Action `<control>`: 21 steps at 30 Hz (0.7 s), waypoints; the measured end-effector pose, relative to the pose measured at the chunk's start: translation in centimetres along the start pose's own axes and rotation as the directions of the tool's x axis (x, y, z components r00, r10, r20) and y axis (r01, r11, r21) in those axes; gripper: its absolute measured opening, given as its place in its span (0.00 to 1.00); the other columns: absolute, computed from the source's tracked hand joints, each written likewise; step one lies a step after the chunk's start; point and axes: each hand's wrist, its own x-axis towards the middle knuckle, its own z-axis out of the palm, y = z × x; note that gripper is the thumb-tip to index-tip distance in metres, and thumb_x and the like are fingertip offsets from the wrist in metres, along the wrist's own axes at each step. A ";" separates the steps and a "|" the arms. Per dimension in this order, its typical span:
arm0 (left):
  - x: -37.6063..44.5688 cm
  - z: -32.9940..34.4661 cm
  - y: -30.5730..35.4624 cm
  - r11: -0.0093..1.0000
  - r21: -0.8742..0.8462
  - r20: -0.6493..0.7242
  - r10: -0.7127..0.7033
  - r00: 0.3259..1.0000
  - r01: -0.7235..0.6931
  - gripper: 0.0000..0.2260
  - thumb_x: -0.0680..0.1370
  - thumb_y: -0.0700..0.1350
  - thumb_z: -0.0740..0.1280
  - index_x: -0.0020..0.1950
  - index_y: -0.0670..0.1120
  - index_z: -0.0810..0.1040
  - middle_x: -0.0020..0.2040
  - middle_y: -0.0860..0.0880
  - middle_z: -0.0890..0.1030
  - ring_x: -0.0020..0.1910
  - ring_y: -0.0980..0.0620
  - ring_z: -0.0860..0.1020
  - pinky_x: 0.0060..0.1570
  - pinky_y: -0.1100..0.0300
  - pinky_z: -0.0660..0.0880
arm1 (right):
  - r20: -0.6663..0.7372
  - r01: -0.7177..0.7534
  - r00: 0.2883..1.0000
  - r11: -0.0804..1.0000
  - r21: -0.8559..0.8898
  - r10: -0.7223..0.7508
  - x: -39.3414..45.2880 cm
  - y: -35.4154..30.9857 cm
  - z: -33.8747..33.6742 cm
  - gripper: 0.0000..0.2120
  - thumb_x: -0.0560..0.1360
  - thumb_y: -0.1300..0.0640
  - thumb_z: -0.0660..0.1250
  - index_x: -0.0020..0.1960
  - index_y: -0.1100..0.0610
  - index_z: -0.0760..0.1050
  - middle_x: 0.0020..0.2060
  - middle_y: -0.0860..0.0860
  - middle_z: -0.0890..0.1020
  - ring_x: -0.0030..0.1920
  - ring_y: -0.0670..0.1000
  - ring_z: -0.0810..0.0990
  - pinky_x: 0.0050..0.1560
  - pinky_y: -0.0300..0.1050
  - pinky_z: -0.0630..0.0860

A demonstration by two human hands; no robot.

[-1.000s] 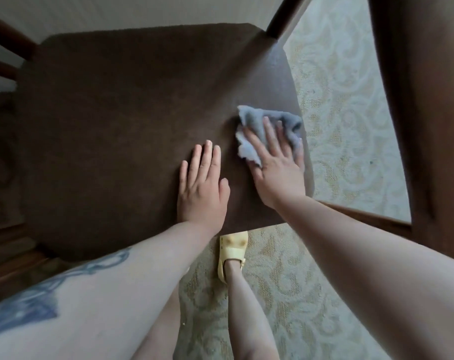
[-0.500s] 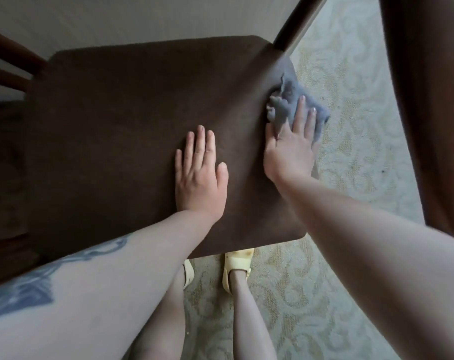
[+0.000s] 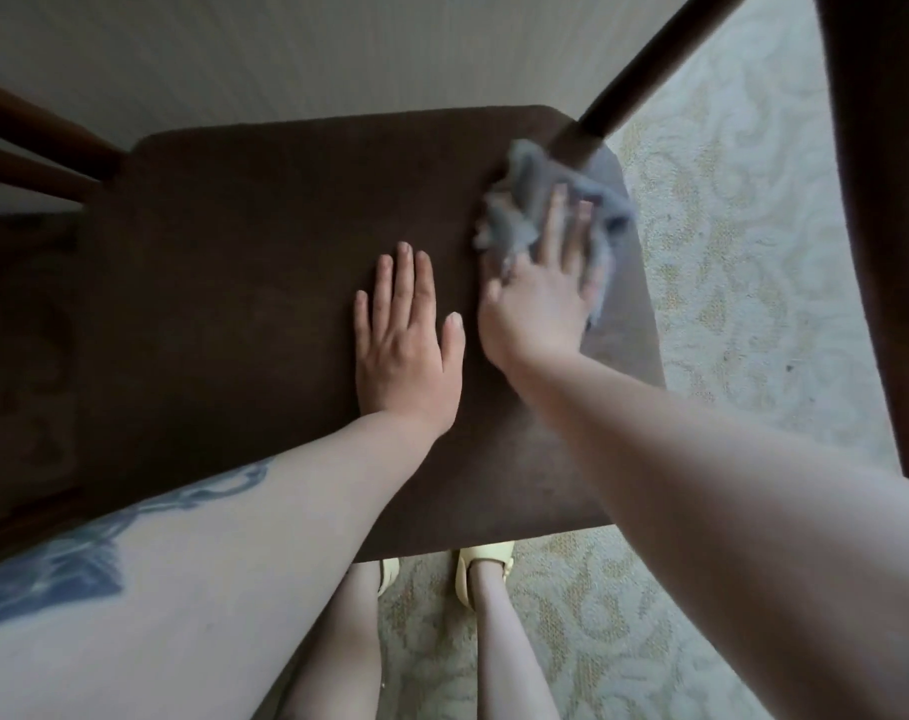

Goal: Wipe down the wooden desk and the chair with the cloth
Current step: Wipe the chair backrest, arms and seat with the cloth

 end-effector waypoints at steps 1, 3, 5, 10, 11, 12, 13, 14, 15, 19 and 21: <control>0.3 -0.1 -0.2 1.000 -0.005 -0.003 -0.025 1.000 0.025 0.31 0.77 0.56 0.42 0.79 0.46 0.52 0.80 0.49 0.50 0.79 0.51 0.47 0.73 0.56 0.38 | 0.060 0.201 0.978 0.980 0.008 -0.201 0.0 -0.8 0.0 0.25 0.82 0.44 0.51 0.78 0.42 0.54 0.79 0.50 0.42 0.78 0.55 0.39 0.75 0.58 0.35; 0.8 -0.4 -1.0 0.998 0.002 -0.008 -0.067 0.998 0.067 0.32 0.77 0.56 0.41 0.80 0.46 0.50 0.80 0.49 0.49 0.78 0.52 0.45 0.73 0.56 0.36 | 0.169 0.580 0.806 0.814 -0.030 -0.568 2.7 -1.5 -1.1 0.25 0.82 0.42 0.50 0.78 0.39 0.50 0.79 0.47 0.44 0.78 0.54 0.40 0.75 0.58 0.38; 1.2 -0.6 -1.7 0.999 0.008 -0.003 -0.045 0.999 0.045 0.32 0.76 0.57 0.41 0.80 0.46 0.50 0.80 0.49 0.48 0.78 0.52 0.45 0.73 0.55 0.36 | 0.192 0.592 0.801 0.797 -0.118 -0.567 6.8 -0.9 -2.4 0.26 0.82 0.41 0.49 0.78 0.37 0.47 0.79 0.47 0.46 0.78 0.52 0.41 0.76 0.58 0.41; 1.1 -0.9 -1.9 1.000 0.010 0.010 -0.004 1.000 0.003 0.31 0.77 0.56 0.43 0.80 0.47 0.51 0.80 0.50 0.49 0.78 0.52 0.46 0.73 0.56 0.37 | -0.077 0.091 0.994 0.991 0.099 -0.084 7.0 3.0 -2.7 0.26 0.82 0.41 0.45 0.79 0.43 0.51 0.79 0.47 0.48 0.78 0.47 0.42 0.77 0.53 0.43; 1.0 -0.8 -1.7 1.000 -0.002 0.010 0.007 1.000 -0.007 0.31 0.77 0.56 0.44 0.79 0.47 0.52 0.80 0.49 0.50 0.78 0.52 0.47 0.73 0.55 0.38 | -0.102 0.025 0.995 0.996 0.087 -0.016 5.2 2.3 -1.9 0.26 0.82 0.41 0.45 0.79 0.43 0.51 0.79 0.47 0.48 0.78 0.47 0.43 0.77 0.54 0.43; 0.8 -0.7 -1.5 1.000 -0.011 0.009 0.018 1.000 -0.018 0.30 0.77 0.55 0.44 0.79 0.47 0.53 0.80 0.49 0.51 0.78 0.51 0.48 0.74 0.55 0.39 | -0.103 -0.047 0.993 0.995 0.086 0.056 3.2 1.1 -1.1 0.26 0.82 0.42 0.46 0.79 0.45 0.52 0.79 0.47 0.47 0.78 0.49 0.44 0.76 0.55 0.43; 0.5 -0.6 -1.4 1.000 -0.019 0.007 0.024 1.000 -0.024 0.30 0.78 0.54 0.45 0.79 0.46 0.55 0.80 0.49 0.53 0.78 0.51 0.49 0.74 0.55 0.39 | -0.072 -0.050 0.996 0.995 0.089 0.056 1.3 -0.4 -0.4 0.26 0.82 0.43 0.48 0.79 0.46 0.54 0.79 0.48 0.47 0.78 0.50 0.44 0.76 0.56 0.41; 0.2 -0.5 -1.5 1.000 -0.023 0.007 0.017 1.000 -0.017 0.29 0.78 0.53 0.45 0.79 0.46 0.56 0.79 0.48 0.54 0.78 0.51 0.49 0.74 0.55 0.40 | -0.018 0.054 0.998 0.994 0.091 -0.052 -0.4 -1.6 0.3 0.26 0.82 0.43 0.49 0.78 0.46 0.55 0.79 0.48 0.47 0.78 0.50 0.43 0.76 0.56 0.39; -0.3 -0.5 -1.8 1.000 -0.020 0.008 -0.002 1.000 0.002 0.28 0.78 0.52 0.46 0.78 0.45 0.57 0.79 0.48 0.54 0.78 0.51 0.50 0.74 0.54 0.40 | 0.040 0.230 0.971 0.969 0.093 -0.235 -1.9 -2.5 0.7 0.25 0.82 0.43 0.50 0.78 0.45 0.56 0.79 0.47 0.48 0.78 0.50 0.43 0.76 0.55 0.38; -2.4 -0.6 -4.2 0.999 0.024 0.023 0.045 0.999 -0.045 0.28 0.79 0.52 0.50 0.79 0.45 0.56 0.79 0.47 0.55 0.78 0.50 0.51 0.74 0.53 0.43 | 0.046 0.376 0.926 0.927 -0.008 -0.375 -0.5 1.9 0.3 0.25 0.82 0.43 0.53 0.78 0.42 0.56 0.79 0.47 0.51 0.78 0.50 0.46 0.76 0.53 0.44; -3.5 -0.7 -4.9 0.999 0.015 0.023 0.040 0.999 -0.041 0.28 0.80 0.52 0.50 0.79 0.46 0.54 0.79 0.48 0.53 0.78 0.51 0.49 0.74 0.53 0.42 | -0.081 -0.024 0.996 1.000 -0.003 0.023 -2.6 4.2 0.8 0.26 0.82 0.43 0.51 0.79 0.41 0.52 0.79 0.46 0.48 0.78 0.49 0.45 0.77 0.56 0.45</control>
